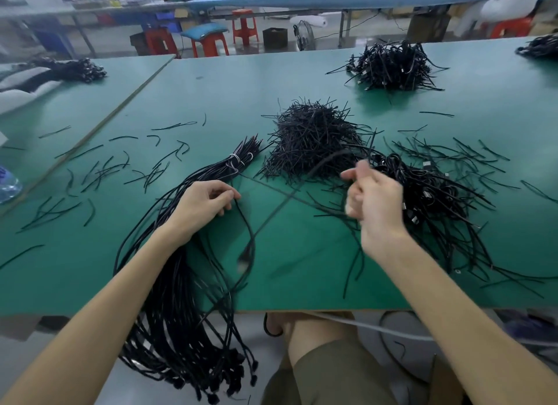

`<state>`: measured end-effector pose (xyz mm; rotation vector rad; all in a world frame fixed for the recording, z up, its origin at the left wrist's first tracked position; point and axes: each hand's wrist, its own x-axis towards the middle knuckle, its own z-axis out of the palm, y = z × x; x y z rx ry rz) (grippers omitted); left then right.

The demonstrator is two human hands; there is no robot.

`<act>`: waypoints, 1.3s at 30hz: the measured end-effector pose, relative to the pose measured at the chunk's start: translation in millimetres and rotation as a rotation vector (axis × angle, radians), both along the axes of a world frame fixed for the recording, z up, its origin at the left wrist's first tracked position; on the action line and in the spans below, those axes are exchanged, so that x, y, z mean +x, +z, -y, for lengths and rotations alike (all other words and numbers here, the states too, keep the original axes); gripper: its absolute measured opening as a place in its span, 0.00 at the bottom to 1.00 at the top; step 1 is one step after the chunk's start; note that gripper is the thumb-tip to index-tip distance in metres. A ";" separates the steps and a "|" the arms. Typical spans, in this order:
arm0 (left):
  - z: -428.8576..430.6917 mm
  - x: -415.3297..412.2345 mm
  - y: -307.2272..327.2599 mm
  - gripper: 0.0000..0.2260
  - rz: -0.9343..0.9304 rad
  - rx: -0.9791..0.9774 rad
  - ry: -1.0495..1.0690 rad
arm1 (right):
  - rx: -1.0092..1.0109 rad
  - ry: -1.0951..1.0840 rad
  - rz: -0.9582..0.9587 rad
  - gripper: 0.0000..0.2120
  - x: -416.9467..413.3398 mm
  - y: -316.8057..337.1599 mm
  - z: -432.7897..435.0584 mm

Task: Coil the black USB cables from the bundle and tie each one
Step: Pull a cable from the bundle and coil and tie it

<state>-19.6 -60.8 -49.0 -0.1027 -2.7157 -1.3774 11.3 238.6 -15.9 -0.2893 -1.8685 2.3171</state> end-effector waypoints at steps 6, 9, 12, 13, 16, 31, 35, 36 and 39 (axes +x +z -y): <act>-0.9 1.0 2.2 0.09 0.003 -0.022 0.020 | -0.077 -0.068 -0.086 0.19 -4.8 14.3 -13.3; -3.9 2.0 3.3 0.09 0.003 -0.028 0.047 | -0.072 -0.087 -0.128 0.19 -1.4 23.8 -24.8; -6.6 2.0 5.0 0.09 0.010 -0.040 0.065 | -0.015 -0.085 -0.197 0.20 4.7 30.1 -40.5; -7.0 1.9 5.3 0.09 0.014 -0.038 0.068 | -0.007 -0.095 -0.213 0.20 7.1 30.8 -45.4; -7.3 0.8 6.0 0.09 0.031 -0.021 0.095 | -0.007 -0.166 -0.213 0.19 11.8 31.5 -59.2; -40.3 24.6 24.7 0.13 -0.029 -0.022 -0.126 | 0.473 0.159 -0.362 0.20 34.3 18.0 -13.9; -78.2 41.7 45.0 0.32 0.258 0.472 -0.395 | 0.517 0.357 -0.418 0.21 39.0 16.7 26.6; -83.7 43.3 49.3 0.34 0.307 0.601 -0.401 | 0.539 0.396 -0.426 0.21 40.7 15.3 33.8; -88.2 42.4 62.7 0.32 0.405 1.063 -0.369 | 0.578 0.513 -0.432 0.23 47.1 7.7 44.6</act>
